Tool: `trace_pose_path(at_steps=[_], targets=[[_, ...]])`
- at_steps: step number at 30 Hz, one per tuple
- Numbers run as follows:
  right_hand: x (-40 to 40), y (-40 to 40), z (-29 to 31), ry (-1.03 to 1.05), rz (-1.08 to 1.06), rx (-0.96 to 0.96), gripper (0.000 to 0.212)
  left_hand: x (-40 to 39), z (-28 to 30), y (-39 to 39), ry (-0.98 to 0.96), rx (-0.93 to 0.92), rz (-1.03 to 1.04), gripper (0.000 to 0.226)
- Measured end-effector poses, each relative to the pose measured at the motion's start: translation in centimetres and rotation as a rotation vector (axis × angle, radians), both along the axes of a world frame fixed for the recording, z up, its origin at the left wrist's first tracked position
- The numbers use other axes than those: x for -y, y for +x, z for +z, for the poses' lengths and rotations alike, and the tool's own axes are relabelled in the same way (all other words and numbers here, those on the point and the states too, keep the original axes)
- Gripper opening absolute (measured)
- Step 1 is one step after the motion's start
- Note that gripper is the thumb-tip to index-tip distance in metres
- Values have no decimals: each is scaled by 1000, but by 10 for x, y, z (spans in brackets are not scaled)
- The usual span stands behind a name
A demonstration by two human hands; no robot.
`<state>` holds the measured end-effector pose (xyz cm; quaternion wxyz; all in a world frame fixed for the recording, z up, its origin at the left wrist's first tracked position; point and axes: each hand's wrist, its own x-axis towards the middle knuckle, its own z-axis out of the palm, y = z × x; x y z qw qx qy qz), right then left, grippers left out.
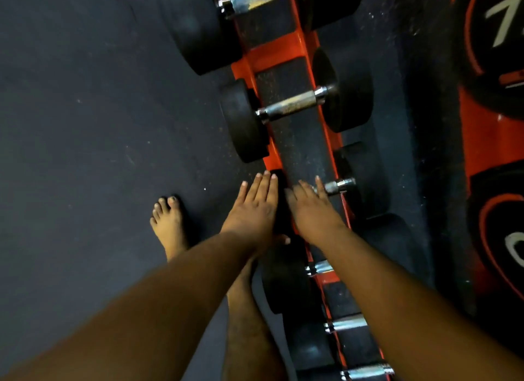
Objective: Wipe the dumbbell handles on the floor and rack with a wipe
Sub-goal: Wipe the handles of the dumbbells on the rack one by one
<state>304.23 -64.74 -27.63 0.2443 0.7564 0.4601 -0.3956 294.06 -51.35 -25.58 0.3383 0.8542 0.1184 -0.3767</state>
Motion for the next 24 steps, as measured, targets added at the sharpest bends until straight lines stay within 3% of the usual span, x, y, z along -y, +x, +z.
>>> trace_pose_path(at_steps=[4,8,10,12,14,18,21,24], targets=[[-22,13,-9,-28,-66,-34,49,6,-10,22,11,-52,58,150],[27,-11,4,225,-66,52,69,6,-10,25,-7,-97,91,154],[44,-16,3,310,-37,89,68,7,-11,24,-4,-95,104,154],[35,-3,-7,301,-27,93,56,8,-12,24,0,-93,105,154],[10,19,-14,167,6,23,48,8,-12,24,5,-89,103,155],[7,32,-13,116,71,-74,56,6,-10,25,10,-77,119,153],[44,12,-2,267,50,49,66,6,-8,25,10,-80,134,153],[41,6,-6,216,82,150,61,6,-10,25,10,-88,132,154]])
